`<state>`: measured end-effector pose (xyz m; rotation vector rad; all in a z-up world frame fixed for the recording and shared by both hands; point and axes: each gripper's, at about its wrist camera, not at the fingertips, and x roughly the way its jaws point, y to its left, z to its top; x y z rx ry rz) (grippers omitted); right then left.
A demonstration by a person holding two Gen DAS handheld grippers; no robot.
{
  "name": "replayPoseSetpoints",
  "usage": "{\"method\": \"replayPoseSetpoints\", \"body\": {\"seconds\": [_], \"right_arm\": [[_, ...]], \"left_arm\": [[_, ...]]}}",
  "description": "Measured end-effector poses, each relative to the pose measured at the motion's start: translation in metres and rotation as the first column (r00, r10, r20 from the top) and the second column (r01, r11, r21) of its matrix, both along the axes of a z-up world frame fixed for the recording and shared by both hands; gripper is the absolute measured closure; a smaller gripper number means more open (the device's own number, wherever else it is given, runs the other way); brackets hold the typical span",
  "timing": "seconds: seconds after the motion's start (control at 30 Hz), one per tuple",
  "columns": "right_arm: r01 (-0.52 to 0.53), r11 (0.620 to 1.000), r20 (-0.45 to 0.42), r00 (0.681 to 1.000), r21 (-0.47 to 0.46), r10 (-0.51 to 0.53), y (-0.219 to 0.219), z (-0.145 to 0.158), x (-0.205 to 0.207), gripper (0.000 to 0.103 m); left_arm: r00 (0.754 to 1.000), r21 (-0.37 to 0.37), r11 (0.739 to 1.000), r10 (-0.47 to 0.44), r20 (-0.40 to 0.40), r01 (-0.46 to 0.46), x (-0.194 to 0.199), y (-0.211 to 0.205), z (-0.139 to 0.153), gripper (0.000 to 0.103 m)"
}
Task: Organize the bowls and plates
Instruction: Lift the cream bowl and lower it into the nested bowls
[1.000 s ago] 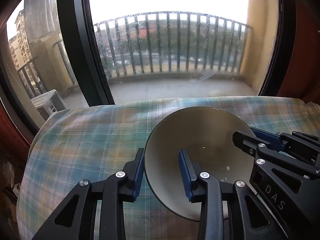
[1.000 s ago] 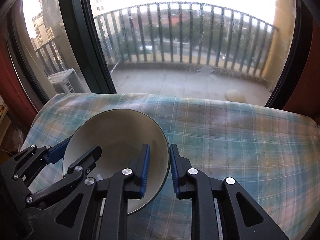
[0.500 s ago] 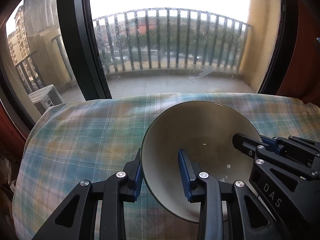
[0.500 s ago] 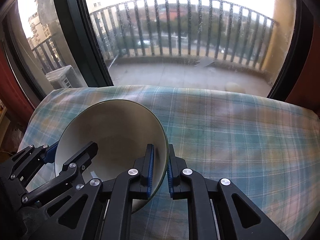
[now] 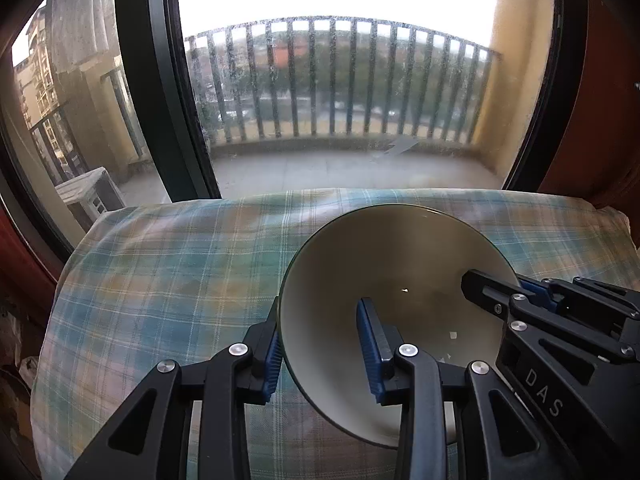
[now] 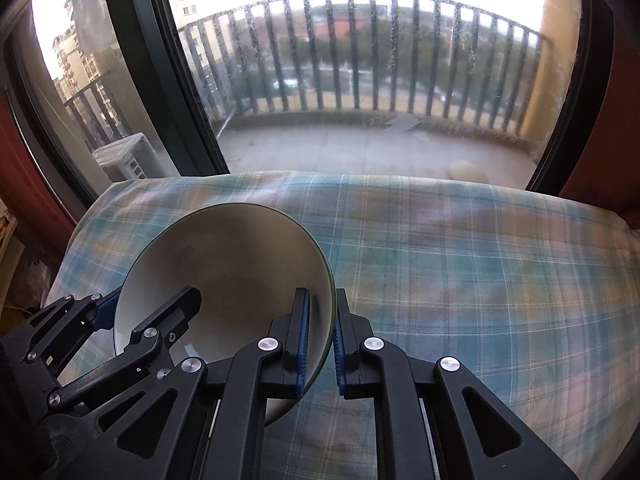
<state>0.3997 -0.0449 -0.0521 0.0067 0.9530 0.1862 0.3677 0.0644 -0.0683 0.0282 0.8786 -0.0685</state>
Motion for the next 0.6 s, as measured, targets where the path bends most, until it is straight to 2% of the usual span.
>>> {"method": "replayPoseSetpoints", "body": {"seconds": [0.1,0.4,0.6], "right_arm": [[0.002,1.000,0.013,1.000,0.006,-0.002,-0.003,0.010,-0.007,0.089],[0.001,1.000,0.103,0.995,0.006,-0.001,0.000,0.054,-0.027,0.089],[-0.013,1.000,0.117,0.993,0.025,0.010,0.002,0.073,-0.037,0.089]], "left_arm": [[1.000,0.026,1.000,-0.010,0.024,0.010,-0.009,-0.004,0.010,0.070],[0.998,0.023,1.000,0.008,0.059,-0.009,-0.015,-0.001,0.037,0.070],[0.995,0.027,0.999,0.017,0.099,-0.020,-0.028,0.006,0.059,0.070]]}}
